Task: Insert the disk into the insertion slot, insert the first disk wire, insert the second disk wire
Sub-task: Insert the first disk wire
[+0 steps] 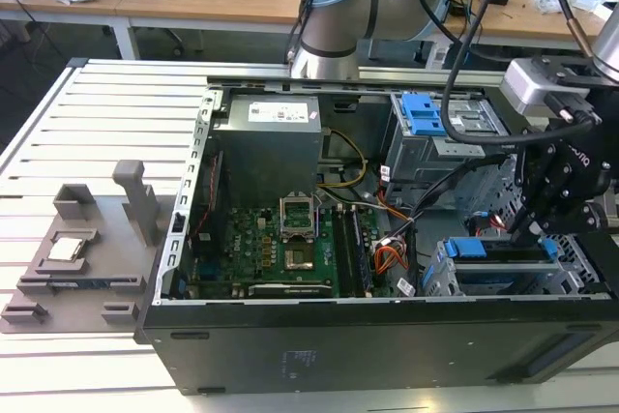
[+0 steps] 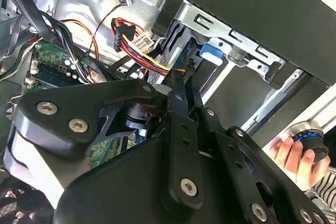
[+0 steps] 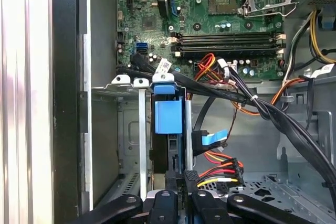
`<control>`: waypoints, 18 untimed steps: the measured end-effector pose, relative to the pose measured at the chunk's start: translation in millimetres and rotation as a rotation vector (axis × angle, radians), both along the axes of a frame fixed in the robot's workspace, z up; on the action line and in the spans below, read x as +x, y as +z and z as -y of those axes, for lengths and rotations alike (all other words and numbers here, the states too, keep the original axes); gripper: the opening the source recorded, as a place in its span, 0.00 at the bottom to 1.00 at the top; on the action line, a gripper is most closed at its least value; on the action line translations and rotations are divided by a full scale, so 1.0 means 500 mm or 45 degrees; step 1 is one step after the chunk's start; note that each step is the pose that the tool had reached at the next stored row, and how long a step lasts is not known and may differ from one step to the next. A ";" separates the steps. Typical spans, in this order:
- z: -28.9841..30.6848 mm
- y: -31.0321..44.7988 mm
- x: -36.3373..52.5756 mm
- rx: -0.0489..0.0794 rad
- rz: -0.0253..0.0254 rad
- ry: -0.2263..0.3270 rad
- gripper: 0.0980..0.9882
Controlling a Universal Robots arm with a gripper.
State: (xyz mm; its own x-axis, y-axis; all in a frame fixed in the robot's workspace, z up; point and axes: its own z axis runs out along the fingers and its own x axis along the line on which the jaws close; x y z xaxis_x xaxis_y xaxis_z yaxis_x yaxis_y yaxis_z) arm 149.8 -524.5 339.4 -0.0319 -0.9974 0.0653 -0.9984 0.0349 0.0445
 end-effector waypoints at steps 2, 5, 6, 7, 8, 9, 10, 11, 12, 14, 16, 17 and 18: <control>0.000 -0.002 0.001 0.001 -0.0001 0.000 0.08; 0.001 -0.005 0.001 0.000 0.0000 0.000 0.08; 0.001 -0.006 0.001 0.000 0.0000 0.000 0.08; 0.001 -0.009 0.001 0.000 -0.0001 0.000 0.08; 0.002 -0.009 0.001 0.000 -0.0001 0.000 0.08; 0.002 -0.009 0.001 0.000 -0.0001 0.000 0.08; 0.002 -0.010 0.001 0.000 0.0000 0.000 0.08; 0.002 -0.010 0.001 0.001 -0.0002 0.000 0.09; 0.002 -0.010 0.001 0.001 -0.0001 0.000 0.09; 0.002 0.009 0.001 0.000 0.0000 0.000 0.17; 0.002 0.033 0.001 0.000 0.0000 0.000 0.17; 0.000 0.050 0.001 0.000 0.0000 0.000 0.17; 0.000 0.061 0.001 0.000 0.0000 0.000 0.07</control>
